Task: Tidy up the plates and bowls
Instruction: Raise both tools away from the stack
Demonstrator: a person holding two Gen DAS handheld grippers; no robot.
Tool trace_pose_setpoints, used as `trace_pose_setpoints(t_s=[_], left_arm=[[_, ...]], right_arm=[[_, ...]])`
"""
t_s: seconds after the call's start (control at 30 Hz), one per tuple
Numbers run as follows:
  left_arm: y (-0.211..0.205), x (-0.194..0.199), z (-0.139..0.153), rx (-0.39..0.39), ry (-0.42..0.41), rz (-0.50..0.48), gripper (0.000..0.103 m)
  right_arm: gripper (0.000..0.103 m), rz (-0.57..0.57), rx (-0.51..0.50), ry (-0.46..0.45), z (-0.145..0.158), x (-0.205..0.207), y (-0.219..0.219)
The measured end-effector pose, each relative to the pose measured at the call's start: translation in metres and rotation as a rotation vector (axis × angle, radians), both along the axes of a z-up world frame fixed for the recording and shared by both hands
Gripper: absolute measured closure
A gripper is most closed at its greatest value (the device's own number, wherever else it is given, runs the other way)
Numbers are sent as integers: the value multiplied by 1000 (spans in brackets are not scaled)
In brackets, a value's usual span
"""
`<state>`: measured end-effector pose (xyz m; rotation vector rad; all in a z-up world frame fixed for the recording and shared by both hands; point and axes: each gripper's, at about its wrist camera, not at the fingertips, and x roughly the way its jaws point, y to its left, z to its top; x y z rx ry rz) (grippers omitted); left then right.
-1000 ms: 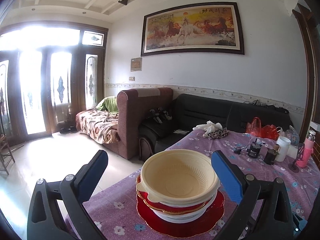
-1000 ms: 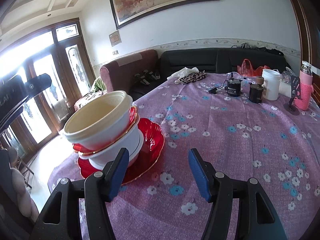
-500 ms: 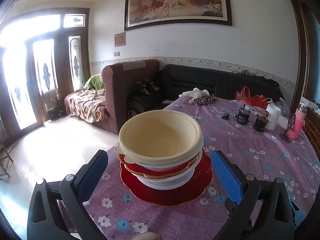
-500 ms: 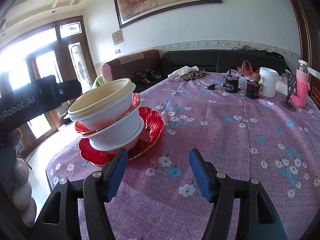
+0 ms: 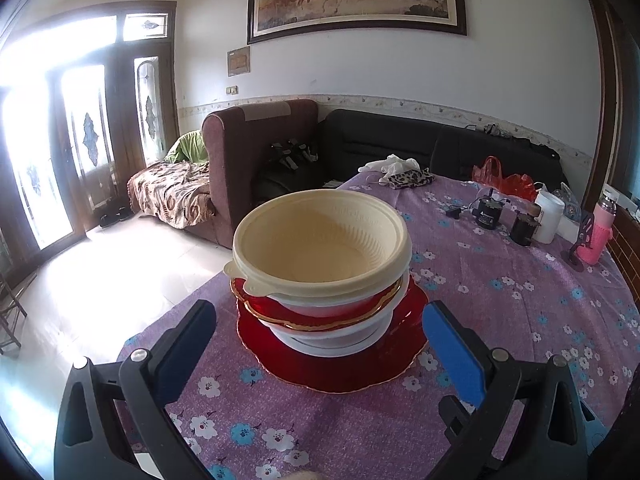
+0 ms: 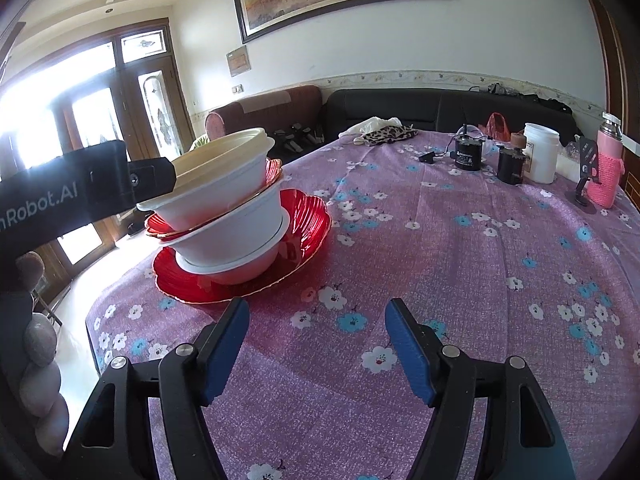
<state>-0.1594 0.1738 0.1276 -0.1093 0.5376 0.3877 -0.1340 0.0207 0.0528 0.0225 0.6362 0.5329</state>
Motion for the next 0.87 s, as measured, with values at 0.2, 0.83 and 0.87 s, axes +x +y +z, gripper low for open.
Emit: trace_pose_setpoints(t_s=[0.2, 0.83, 0.87], left_arm=[[7, 3, -5, -20, 14, 9, 0], [22, 9, -15, -54, 35, 47, 0], [21, 8, -14, -53, 34, 43, 0]], right_arm=[[28, 23, -17, 2, -2, 0, 8], [27, 67, -39, 17, -8, -1, 27], [27, 61, -33, 21, -7, 0, 25]])
